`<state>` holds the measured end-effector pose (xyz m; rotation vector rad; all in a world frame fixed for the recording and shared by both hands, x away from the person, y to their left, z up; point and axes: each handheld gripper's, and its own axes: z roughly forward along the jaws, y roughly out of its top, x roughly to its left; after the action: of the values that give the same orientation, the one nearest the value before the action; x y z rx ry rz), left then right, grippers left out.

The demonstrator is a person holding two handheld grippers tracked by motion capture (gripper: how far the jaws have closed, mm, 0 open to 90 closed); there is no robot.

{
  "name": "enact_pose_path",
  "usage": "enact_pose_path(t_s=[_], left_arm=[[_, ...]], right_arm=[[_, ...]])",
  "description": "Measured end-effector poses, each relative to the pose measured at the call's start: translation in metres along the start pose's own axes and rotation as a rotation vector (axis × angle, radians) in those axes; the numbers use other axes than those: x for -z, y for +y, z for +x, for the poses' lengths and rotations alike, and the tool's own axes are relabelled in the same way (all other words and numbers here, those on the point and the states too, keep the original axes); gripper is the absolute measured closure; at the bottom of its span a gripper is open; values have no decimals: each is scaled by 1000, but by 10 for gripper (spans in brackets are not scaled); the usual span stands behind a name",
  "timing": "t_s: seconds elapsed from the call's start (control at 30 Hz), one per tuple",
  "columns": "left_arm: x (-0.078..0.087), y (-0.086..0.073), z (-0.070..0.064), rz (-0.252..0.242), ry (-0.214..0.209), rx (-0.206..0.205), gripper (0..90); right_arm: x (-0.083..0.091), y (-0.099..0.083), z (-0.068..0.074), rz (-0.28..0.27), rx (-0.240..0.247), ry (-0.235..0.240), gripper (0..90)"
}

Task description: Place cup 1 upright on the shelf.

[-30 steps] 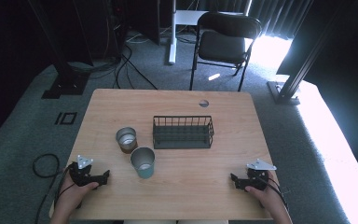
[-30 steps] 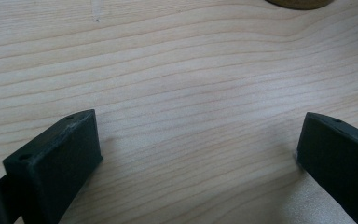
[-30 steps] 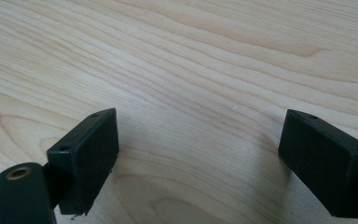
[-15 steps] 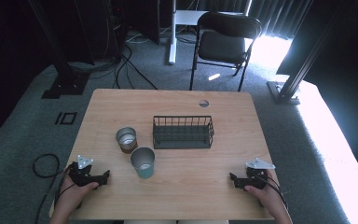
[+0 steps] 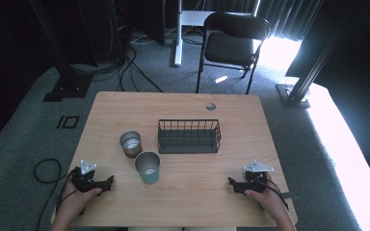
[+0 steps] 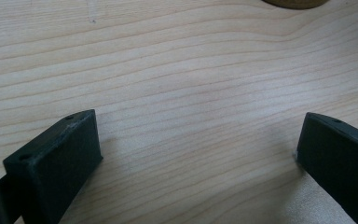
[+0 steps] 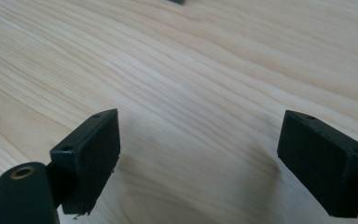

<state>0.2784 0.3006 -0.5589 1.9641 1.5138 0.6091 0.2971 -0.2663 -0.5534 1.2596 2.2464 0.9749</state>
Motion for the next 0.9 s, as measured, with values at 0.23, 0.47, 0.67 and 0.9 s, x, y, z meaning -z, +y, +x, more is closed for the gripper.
enact_pose_path(t_s=[0.23, 0.47, 0.67, 0.9], left_arm=[[0, 0, 0, 0, 0, 1, 5], [0, 0, 0, 0, 0, 0, 4], [0, 0, 0, 0, 0, 0, 4], [0, 0, 0, 0, 0, 0, 4]], right_arm=[[-8, 11, 14, -6, 41, 33, 128], [-15, 21, 28, -16, 70, 64, 128], [-21, 29, 40, -34, 109, 100, 135], [-28, 36, 54, -36, 141, 132, 134]])
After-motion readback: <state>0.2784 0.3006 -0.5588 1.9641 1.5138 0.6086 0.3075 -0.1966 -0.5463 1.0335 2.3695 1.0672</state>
